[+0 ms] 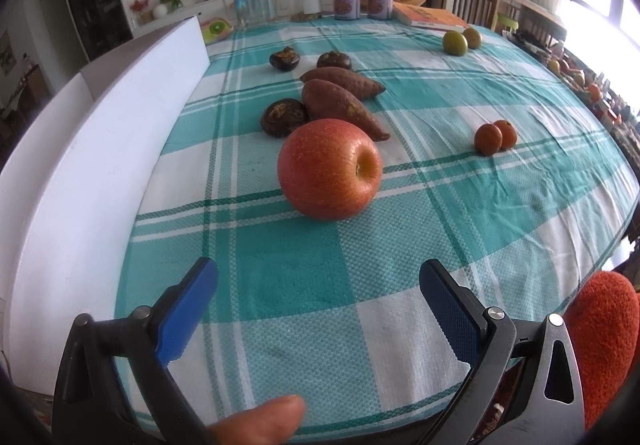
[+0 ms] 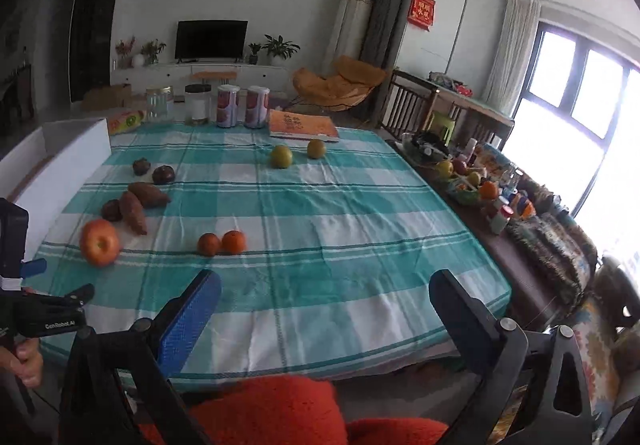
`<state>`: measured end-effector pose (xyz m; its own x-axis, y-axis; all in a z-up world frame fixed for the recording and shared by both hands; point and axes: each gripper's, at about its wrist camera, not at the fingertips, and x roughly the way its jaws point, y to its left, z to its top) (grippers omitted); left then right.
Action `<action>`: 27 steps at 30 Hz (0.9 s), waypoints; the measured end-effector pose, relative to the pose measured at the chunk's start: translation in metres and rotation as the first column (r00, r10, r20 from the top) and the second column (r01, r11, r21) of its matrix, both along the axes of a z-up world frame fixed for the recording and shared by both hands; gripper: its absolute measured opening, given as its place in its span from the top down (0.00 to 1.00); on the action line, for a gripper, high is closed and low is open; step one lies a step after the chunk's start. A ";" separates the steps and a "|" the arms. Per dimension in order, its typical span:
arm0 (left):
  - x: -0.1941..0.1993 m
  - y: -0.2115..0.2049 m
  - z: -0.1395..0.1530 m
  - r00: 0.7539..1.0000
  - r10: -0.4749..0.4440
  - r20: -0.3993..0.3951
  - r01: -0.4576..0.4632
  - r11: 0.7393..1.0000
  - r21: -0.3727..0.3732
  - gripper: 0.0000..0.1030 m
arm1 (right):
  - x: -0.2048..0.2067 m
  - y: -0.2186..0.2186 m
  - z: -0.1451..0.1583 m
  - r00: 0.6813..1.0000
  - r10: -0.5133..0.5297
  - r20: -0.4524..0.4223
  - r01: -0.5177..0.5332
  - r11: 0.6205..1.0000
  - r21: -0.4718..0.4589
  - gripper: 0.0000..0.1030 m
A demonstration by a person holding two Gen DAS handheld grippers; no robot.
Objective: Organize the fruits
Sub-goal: 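Move the left tool toward the red apple on the tablecloth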
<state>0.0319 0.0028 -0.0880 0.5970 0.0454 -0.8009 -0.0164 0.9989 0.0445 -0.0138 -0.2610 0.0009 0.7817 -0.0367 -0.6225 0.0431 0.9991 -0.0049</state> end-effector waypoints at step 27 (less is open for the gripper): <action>0.015 0.011 -0.038 0.999 0.035 -0.019 -0.036 0.998 -0.043 0.00 | 0.014 0.046 -0.058 0.997 0.049 -0.056 -0.045 0.996 0.080 0.00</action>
